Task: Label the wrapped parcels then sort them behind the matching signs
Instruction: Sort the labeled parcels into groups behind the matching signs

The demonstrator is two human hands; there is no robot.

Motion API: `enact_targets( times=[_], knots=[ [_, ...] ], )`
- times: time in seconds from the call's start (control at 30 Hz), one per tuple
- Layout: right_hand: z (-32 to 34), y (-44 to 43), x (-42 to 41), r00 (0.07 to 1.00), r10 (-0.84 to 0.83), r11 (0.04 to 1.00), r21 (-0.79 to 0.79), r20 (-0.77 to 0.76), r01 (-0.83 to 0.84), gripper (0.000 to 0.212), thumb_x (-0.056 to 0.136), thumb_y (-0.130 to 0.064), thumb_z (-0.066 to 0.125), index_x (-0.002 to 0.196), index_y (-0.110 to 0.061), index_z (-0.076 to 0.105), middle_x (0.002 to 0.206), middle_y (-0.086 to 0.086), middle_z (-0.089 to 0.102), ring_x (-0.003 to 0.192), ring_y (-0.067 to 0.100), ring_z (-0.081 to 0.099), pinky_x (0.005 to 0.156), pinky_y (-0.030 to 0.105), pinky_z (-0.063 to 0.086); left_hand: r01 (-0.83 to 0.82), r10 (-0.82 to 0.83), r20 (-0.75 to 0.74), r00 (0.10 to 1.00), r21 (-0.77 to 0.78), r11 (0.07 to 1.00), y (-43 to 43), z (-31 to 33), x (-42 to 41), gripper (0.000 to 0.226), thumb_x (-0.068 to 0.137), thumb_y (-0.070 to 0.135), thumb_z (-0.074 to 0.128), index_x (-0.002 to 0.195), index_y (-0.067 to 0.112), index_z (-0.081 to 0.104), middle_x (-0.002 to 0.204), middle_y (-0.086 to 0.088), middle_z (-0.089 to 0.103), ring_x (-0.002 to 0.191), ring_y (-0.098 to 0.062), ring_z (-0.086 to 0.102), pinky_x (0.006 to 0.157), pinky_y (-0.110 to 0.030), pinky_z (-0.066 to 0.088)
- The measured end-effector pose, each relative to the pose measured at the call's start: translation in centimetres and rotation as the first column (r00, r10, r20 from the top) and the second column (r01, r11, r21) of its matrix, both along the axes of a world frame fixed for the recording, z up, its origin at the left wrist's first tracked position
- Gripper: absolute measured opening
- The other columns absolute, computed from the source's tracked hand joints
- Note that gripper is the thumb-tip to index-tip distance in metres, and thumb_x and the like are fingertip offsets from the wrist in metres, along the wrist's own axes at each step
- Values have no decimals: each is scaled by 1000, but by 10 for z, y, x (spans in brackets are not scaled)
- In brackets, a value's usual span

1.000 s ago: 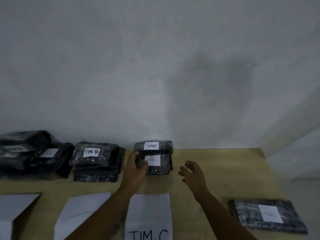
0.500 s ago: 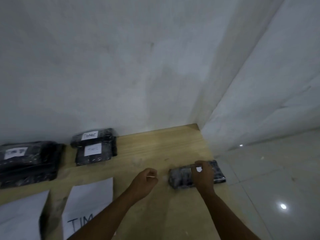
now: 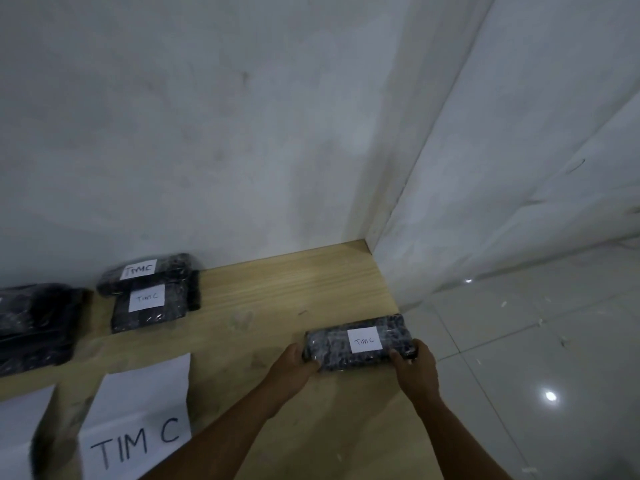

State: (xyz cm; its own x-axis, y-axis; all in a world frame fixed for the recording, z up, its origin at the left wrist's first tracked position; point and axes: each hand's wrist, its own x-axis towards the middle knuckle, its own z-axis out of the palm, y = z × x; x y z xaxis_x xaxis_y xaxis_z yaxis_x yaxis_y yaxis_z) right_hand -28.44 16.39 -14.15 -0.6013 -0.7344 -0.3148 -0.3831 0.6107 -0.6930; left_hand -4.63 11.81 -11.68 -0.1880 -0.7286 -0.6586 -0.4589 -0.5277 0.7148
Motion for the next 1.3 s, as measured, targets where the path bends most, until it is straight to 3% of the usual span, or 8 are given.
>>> enact_targets(
  times=[0.2, 0.3, 0.4, 0.57, 0.87, 1.03, 1.2, 1.3],
  knots=[
    [0, 4, 19, 1000, 11, 1000, -10, 3, -11, 56, 85, -19, 71, 134, -5, 47, 131, 17, 48, 103, 31, 61, 88, 41, 51, -145, 145, -1, 989, 12, 989, 1, 9, 22, 64, 90, 28, 64, 142, 10, 33, 144, -10, 42, 113, -23, 51, 87, -31, 42],
    [2, -3, 42, 999, 35, 997, -71, 15, -34, 54, 88, -23, 68, 136, -7, 47, 133, 17, 48, 103, 30, 62, 90, 43, 52, -144, 143, -16, 990, -83, 986, -1, 22, 50, 50, 92, 24, 61, 135, 10, 41, 126, -6, 50, 97, -14, 50, 83, -27, 40],
    [6, -15, 70, 996, 74, 993, -94, 53, -69, 57, 91, -30, 63, 140, -10, 43, 133, 17, 47, 104, 30, 61, 88, 43, 53, -164, 157, -59, 986, -136, 977, -9, 34, 85, 23, 92, 20, 62, 112, 14, 51, 105, 5, 53, 89, -9, 55, 82, -29, 45],
    [12, -45, 152, 963, 236, 969, -105, 128, -224, 58, 91, -24, 63, 142, -11, 40, 129, 18, 40, 104, 33, 59, 93, 42, 49, -253, 251, -35, 967, -219, 943, -18, 45, 181, 27, 83, 26, 68, 109, 20, 66, 115, -5, 65, 99, -15, 65, 86, -28, 53],
    [7, -80, 272, 883, 426, 904, -144, 198, -403, 47, 84, -11, 70, 124, -17, 47, 110, 16, 53, 88, 20, 59, 77, 38, 54, -505, 525, 17, 851, -249, 826, -27, 15, 306, 26, 83, 21, 71, 107, 16, 64, 115, -10, 62, 99, -22, 63, 82, -30, 50],
    [-1, -93, 307, 876, 435, 900, -112, 206, -421, 42, 84, -10, 69, 119, -18, 46, 107, 16, 56, 83, 15, 60, 60, 25, 49, -564, 568, -42, 822, -193, 803, -40, -68, 356, 74, 56, 53, 69, 125, 29, 58, 127, -6, 57, 109, -22, 61, 99, -48, 49],
    [-12, -101, 319, 881, 418, 907, -49, 223, -418, 45, 82, -13, 71, 120, -14, 47, 110, 15, 58, 84, 10, 59, 59, 19, 46, -575, 568, -100, 817, -72, 815, -45, -113, 373, 83, 54, 53, 75, 130, 31, 52, 132, -9, 55, 111, -25, 62, 100, -47, 49],
    [-16, -103, 322, 877, 431, 901, -44, 211, -432, 43, 83, -8, 71, 118, -10, 46, 98, 6, 61, 78, 3, 57, 53, 15, 45, -571, 570, -39, 821, -63, 818, -43, -79, 362, 79, 54, 52, 69, 127, 27, 54, 125, -11, 56, 106, -26, 62, 98, -45, 50]
  ],
)
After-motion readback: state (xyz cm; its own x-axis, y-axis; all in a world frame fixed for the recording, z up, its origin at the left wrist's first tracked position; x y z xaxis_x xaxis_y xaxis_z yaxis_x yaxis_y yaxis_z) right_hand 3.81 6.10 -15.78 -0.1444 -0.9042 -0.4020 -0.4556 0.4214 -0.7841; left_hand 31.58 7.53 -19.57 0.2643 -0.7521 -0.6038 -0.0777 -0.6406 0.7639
